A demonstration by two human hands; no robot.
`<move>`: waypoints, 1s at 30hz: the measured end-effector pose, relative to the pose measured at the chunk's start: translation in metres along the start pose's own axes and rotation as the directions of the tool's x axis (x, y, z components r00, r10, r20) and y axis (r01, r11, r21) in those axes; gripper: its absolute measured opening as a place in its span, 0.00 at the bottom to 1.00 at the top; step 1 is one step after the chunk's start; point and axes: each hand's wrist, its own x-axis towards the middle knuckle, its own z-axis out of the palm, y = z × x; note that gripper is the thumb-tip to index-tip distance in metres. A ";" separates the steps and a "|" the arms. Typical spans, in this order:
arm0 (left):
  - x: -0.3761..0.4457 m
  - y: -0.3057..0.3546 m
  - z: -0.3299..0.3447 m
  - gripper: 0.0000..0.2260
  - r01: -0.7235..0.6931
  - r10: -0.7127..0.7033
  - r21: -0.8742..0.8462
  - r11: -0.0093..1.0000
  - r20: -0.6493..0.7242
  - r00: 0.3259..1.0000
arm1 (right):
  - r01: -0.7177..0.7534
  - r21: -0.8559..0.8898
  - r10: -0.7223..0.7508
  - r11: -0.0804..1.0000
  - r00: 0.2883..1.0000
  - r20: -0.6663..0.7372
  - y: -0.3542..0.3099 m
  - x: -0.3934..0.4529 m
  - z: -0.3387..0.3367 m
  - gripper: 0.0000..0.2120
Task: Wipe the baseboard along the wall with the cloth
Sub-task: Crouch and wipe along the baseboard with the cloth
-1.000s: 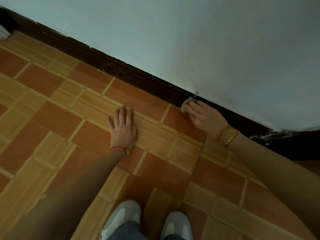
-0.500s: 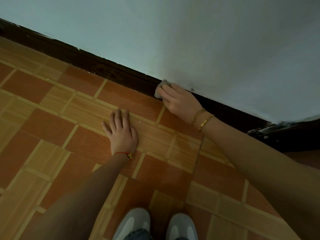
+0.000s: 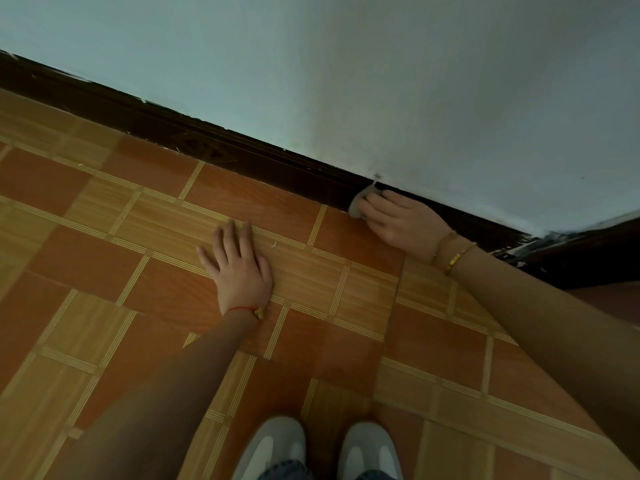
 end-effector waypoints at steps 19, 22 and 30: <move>-0.005 0.014 -0.005 0.23 -0.171 0.171 -0.037 0.985 -0.003 0.985 | -0.058 0.046 0.056 0.997 0.997 0.055 0.006 -0.072 -0.011 0.13; -0.009 0.038 -0.002 0.23 -0.196 0.198 -0.081 0.977 0.017 0.980 | -0.069 0.028 0.067 0.997 0.996 0.065 0.006 -0.082 -0.012 0.14; -0.017 0.070 0.018 0.24 -0.308 0.310 -0.042 0.950 0.069 0.948 | -0.061 0.076 0.064 0.995 0.997 -0.038 0.008 -0.028 -0.021 0.14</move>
